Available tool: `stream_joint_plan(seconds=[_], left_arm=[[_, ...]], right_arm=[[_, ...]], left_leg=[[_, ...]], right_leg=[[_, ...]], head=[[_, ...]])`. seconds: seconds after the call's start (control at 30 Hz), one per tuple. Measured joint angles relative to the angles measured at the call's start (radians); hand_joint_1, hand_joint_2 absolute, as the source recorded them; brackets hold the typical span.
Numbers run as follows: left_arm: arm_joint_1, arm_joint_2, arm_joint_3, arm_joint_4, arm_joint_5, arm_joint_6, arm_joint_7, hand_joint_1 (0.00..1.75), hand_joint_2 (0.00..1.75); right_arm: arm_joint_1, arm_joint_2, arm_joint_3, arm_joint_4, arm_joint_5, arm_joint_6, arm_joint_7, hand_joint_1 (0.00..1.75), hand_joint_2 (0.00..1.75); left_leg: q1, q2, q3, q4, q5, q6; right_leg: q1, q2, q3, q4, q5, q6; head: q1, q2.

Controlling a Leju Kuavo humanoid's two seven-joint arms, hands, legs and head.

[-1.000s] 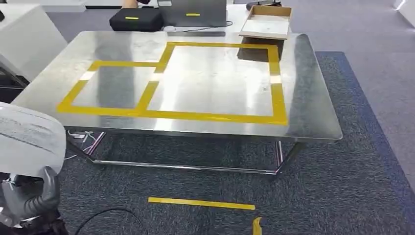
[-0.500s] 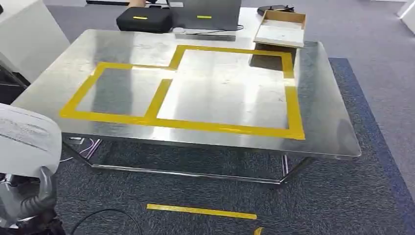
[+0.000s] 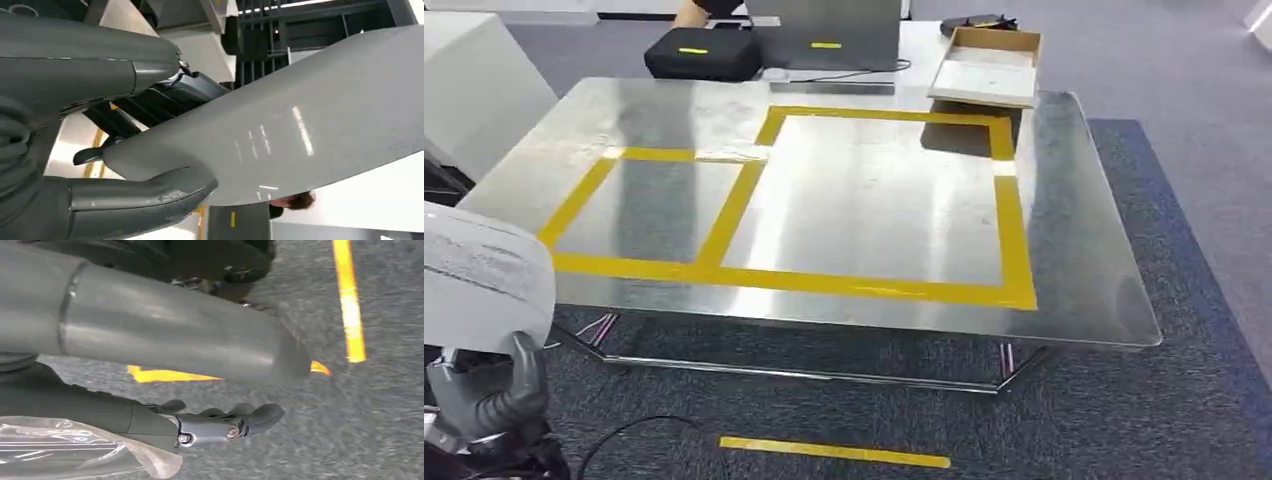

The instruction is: Take the parts from the cabinet and place them on the table.

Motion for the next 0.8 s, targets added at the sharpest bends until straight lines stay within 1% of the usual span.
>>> stream_joint_plan(seconds=[0.03,0.07,0.1,0.13,0.17,0.2,0.23,0.27,0.3,0.33,0.37,0.4,0.43,0.47,0.5,0.53,0.57,0.6,0.63,0.67,0.7,0.73,0.77,0.8], left_arm=[[-0.001,0.001,-0.006,0.005,-0.002,0.003,0.0,1.75,1.75],[-0.002,0.005,-0.011,0.008,-0.003,0.007,0.0,1.75,1.75],[-0.004,0.007,-0.018,0.013,-0.003,0.015,0.0,1.75,1.75],[-0.007,0.009,-0.024,0.015,-0.003,0.021,0.0,1.75,1.75],[-0.009,0.012,-0.029,0.017,-0.003,0.025,0.0,1.75,1.75],[-0.01,0.014,-0.032,0.019,-0.003,0.031,0.0,1.75,1.75],[-0.011,0.016,-0.035,0.023,-0.003,0.034,0.0,1.75,1.75],[-0.012,0.017,-0.04,0.027,-0.002,0.037,0.0,1.75,1.75],[-0.01,0.016,-0.045,0.027,0.0,0.038,0.0,1.75,1.75],[-0.01,0.018,-0.047,0.027,0.001,0.04,0.0,1.75,1.75],[-0.012,0.021,-0.047,0.028,0.003,0.041,0.0,1.75,1.75],[-0.012,0.021,-0.048,0.029,0.007,0.042,0.0,1.75,1.75],[-0.013,0.022,-0.049,0.029,0.007,0.042,0.0,1.75,1.75],[-0.014,0.023,-0.052,0.029,0.008,0.044,0.0,1.75,1.75],[-0.016,0.023,-0.055,0.029,0.008,0.044,0.0,1.75,1.75],[-0.017,0.023,-0.057,0.029,0.008,0.044,0.0,1.75,1.75],[-0.017,0.024,-0.06,0.031,0.008,0.043,0.0,1.75,1.75],[-0.017,0.024,-0.062,0.032,0.008,0.043,0.0,1.75,1.75],[-0.019,0.025,-0.064,0.035,0.008,0.043,0.0,1.75,1.75],[-0.021,0.025,-0.066,0.037,0.008,0.043,0.0,1.75,1.75],[-0.023,0.025,-0.069,0.037,0.008,0.043,0.0,1.75,1.75],[-0.024,0.026,-0.072,0.039,0.01,0.044,0.0,1.75,1.75],[-0.027,0.026,-0.074,0.041,0.013,0.046,0.0,1.75,1.75],[-0.028,0.026,-0.075,0.042,0.017,0.048,0.0,1.75,1.75]], right_arm=[[0.001,0.0,0.0,0.0,-0.002,0.001,-0.001,0.0,0.0],[0.002,0.0,-0.001,0.0,-0.003,0.003,0.0,0.0,0.0],[0.003,0.0,-0.002,0.0,-0.003,0.004,0.005,0.0,0.0],[0.004,0.0,-0.002,0.0,-0.003,0.006,0.007,0.0,0.0],[0.004,0.0,-0.002,0.0,-0.003,0.007,0.008,0.0,0.0],[0.004,0.0,-0.002,0.0,-0.003,0.007,0.009,0.0,0.0],[0.004,-0.001,-0.003,0.0,-0.003,0.007,0.01,0.0,0.0],[0.002,-0.001,-0.003,0.0,-0.004,0.007,0.01,0.0,0.0],[0.0,-0.002,-0.003,0.0,-0.004,0.007,0.01,0.0,0.0],[0.0,-0.002,-0.004,0.0,-0.004,0.007,0.01,0.0,0.0],[0.0,-0.002,-0.004,0.0,-0.005,0.007,0.01,0.0,0.0],[-0.001,-0.002,-0.004,0.0,-0.005,0.008,0.01,0.0,0.0],[-0.002,-0.002,-0.004,0.0,-0.005,0.008,0.009,0.0,0.0],[-0.003,-0.002,-0.004,0.0,-0.005,0.009,0.009,0.0,0.0],[-0.004,-0.002,-0.004,0.0,-0.006,0.015,0.009,0.0,0.0],[-0.002,-0.002,-0.005,0.0,-0.007,0.025,0.01,0.0,0.0],[0.0,-0.002,-0.005,0.0,-0.008,0.04,0.011,0.0,0.0],[0.002,-0.002,-0.005,0.0,-0.008,0.049,0.013,0.0,0.0],[0.002,-0.003,-0.005,0.0,-0.008,0.055,0.016,0.0,0.0],[0.002,-0.003,-0.005,0.0,-0.008,0.058,0.018,0.0,0.0],[0.002,-0.003,-0.005,0.0,-0.007,0.06,0.02,0.0,0.0],[0.003,-0.006,-0.005,0.0,-0.006,0.06,0.024,0.0,0.0],[0.003,-0.011,-0.005,0.0,-0.005,0.063,0.028,0.0,0.0],[0.004,-0.011,-0.005,0.0,-0.004,0.063,0.027,0.0,0.0]], left_leg=[[0.003,0.0,-0.036,0.05,-0.037,-0.004],[0.005,0.001,-0.057,0.067,-0.052,-0.006],[0.007,0.002,-0.06,0.048,-0.039,-0.008],[0.01,0.002,-0.048,-0.003,0.001,-0.01],[0.011,0.003,-0.03,-0.074,0.055,-0.01],[0.012,0.005,-0.011,-0.149,0.121,-0.011],[0.006,0.009,-0.012,-0.168,0.127,-0.008],[0.003,0.011,-0.011,-0.18,0.105,0.005],[0.001,0.009,-0.01,-0.178,0.123,0.015],[0.001,0.008,-0.01,-0.183,0.12,0.023],[0.002,0.007,-0.003,-0.187,0.118,0.031],[0.006,0.006,0.015,-0.197,0.119,0.039],[0.005,0.008,0.026,-0.201,0.115,0.045],[0.004,0.008,0.033,-0.205,0.112,0.051],[0.002,0.008,0.038,-0.205,0.106,0.056],[-0.001,0.007,0.044,-0.205,0.098,0.059],[-0.003,0.006,0.053,-0.205,0.09,0.061],[-0.005,0.003,0.063,-0.205,0.082,0.062],[-0.008,0.001,0.078,-0.205,0.071,0.062],[-0.011,0.0,0.093,-0.206,0.061,0.061],[-0.014,0.001,0.108,-0.207,0.051,0.061],[-0.012,0.001,0.108,-0.209,0.042,0.061],[-0.017,-0.002,0.121,-0.207,0.035,0.054],[-0.016,-0.003,0.119,-0.209,0.028,0.047]], right_leg=[[0.0,0.0,0.008,0.0,-0.008,0.0],[-0.001,0.001,0.017,0.0,-0.016,0.001],[-0.001,0.002,0.029,0.0,-0.025,0.003],[-0.003,0.003,0.043,0.0,-0.035,0.006],[-0.005,0.003,0.057,0.0,-0.045,0.012],[-0.007,0.003,0.068,0.0,-0.055,0.019],[-0.004,0.003,0.077,0.001,-0.065,0.026],[-0.003,0.001,0.07,-0.001,-0.069,0.033],[-0.004,0.0,0.064,-0.01,-0.073,0.04],[-0.003,-0.001,0.084,-0.004,-0.066,0.048],[-0.004,-0.001,0.089,-0.008,-0.066,0.054],[-0.006,-0.001,0.071,0.008,-0.07,0.056],[-0.006,0.0,0.051,0.053,-0.073,0.058],[-0.004,0.001,0.009,0.123,-0.094,0.058],[-0.004,0.001,-0.042,0.199,-0.121,0.058],[-0.004,0.001,-0.091,0.26,-0.153,0.06],[-0.003,0.001,-0.126,0.29,-0.172,0.06],[-0.002,0.001,-0.141,0.282,-0.166,0.059],[0.001,0.001,-0.138,0.237,-0.133,0.053],[0.004,0.001,-0.123,0.171,-0.083,0.044],[0.01,0.001,-0.104,0.095,-0.014,0.03],[0.019,0.001,-0.092,0.034,0.057,0.013],[0.021,0.004,-0.1,0.038,0.016,0.011],[0.022,0.006,-0.079,0.034,0.007,0.011]], head=[[0.002,0.0],[0.0,0.0],[-0.001,0.0],[0.0,0.0],[0.0,0.0],[0.0,0.0],[0.0,0.0],[-0.006,0.0],[-0.003,0.0],[-0.003,0.0],[-0.003,0.0],[-0.003,0.0],[0.001,0.0],[0.005,0.0],[0.005,0.0],[0.008,0.0],[0.006,0.0],[0.008,0.0],[0.008,0.0],[0.008,0.0],[0.008,0.0],[0.008,0.0],[0.001,0.0],[0.007,0.0]])
